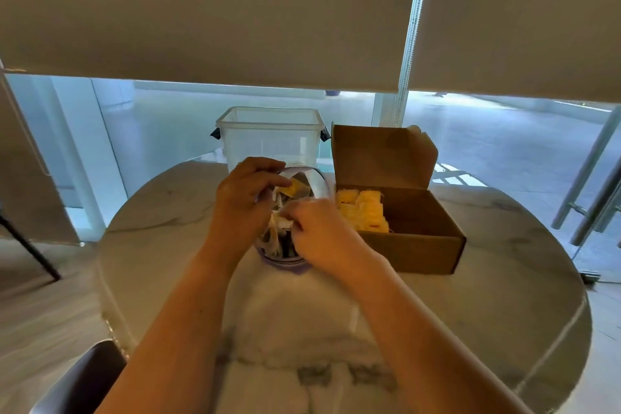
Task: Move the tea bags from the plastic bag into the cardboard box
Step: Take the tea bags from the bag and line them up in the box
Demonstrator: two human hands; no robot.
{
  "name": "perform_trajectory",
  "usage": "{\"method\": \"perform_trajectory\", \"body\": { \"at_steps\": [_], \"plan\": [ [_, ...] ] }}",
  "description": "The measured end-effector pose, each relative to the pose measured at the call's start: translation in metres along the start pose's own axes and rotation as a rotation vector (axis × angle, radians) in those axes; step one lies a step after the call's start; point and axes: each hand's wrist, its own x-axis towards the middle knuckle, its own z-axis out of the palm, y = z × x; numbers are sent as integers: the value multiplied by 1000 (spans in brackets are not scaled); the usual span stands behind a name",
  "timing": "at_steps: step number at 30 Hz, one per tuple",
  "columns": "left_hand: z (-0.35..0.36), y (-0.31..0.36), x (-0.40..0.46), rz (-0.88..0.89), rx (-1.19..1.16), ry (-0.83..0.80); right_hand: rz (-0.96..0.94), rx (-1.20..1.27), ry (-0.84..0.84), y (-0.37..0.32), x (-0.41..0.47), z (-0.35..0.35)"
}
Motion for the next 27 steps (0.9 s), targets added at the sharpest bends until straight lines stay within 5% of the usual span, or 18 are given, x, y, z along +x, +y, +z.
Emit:
{"method": "perform_trajectory", "body": {
  "at_steps": [3, 10, 27],
  "plan": [
    [2, -1, -1, -5, 4, 0, 46, -314, -150, -3, 17, 21],
    [5, -7, -1, 89, 29, 15, 39, -455, -6, 3, 15, 35],
    [7, -3, -3, 76, 12, -9, 86, -331, 68, 4, 16, 31]
  ]
}}
